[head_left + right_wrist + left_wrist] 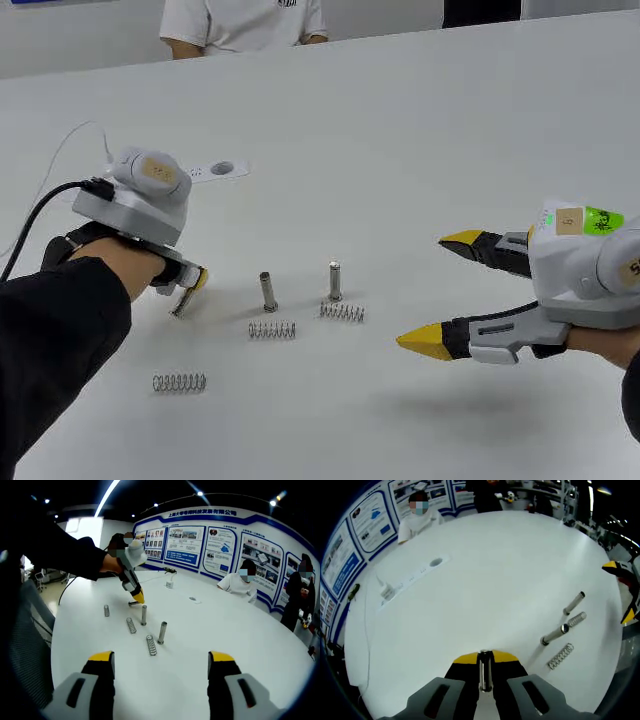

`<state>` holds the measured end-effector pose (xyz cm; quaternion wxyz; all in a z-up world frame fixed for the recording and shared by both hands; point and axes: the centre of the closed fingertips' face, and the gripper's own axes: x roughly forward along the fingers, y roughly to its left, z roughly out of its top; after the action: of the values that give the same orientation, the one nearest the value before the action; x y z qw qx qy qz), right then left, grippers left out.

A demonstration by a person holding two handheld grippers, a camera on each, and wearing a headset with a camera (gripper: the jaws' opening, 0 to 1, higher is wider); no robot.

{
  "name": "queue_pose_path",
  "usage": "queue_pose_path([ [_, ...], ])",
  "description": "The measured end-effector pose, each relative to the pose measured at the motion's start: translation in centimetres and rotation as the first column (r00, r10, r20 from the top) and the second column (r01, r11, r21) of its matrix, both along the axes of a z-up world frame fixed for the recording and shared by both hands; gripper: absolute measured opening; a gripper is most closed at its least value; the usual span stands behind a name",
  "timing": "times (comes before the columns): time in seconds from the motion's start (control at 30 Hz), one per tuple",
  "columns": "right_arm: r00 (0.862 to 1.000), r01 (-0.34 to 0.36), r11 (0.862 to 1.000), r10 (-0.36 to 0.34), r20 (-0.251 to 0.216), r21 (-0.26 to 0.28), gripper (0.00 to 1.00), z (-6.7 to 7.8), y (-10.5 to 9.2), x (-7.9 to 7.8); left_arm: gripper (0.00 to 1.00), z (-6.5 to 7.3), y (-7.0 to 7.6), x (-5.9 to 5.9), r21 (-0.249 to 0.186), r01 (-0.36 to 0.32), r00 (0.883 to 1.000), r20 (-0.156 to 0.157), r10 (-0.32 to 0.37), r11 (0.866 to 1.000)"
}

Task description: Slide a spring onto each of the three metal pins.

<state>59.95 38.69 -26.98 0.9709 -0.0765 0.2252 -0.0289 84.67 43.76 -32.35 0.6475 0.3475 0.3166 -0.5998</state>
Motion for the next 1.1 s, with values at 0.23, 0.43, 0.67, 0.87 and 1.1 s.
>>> queue_pose_path([
  [0.23,1.000,-0.007,1.000,0.007,-0.007,-0.005,0.77,0.0,0.3,0.1,0.07,1.2,1.0,-0.3,-0.033,-0.001,1.000,-0.008,0.000,0.999],
  [0.43,1.000,-0.012,1.000,0.012,-0.011,-0.007,0.77,-0.1,0.5,0.2,0.07,1.8,1.8,-0.3,-0.058,-0.012,1.000,-0.020,0.011,0.998],
  [0.67,1.000,-0.018,1.000,0.018,-0.016,-0.008,0.77,-0.2,0.7,0.3,0.07,2.2,2.8,-0.6,-0.088,-0.025,0.999,-0.034,0.022,0.996],
  [0.87,1.000,-0.022,1.000,0.021,-0.019,-0.011,0.77,-0.2,0.9,0.4,0.08,2.4,3.7,-0.5,-0.096,-0.038,0.998,-0.045,0.034,0.995],
  [1.1,1.000,-0.024,1.000,0.024,-0.020,-0.014,0.77,-0.1,1.0,0.5,0.08,2.4,4.5,-0.7,-0.107,-0.050,0.998,-0.052,0.045,0.993],
])
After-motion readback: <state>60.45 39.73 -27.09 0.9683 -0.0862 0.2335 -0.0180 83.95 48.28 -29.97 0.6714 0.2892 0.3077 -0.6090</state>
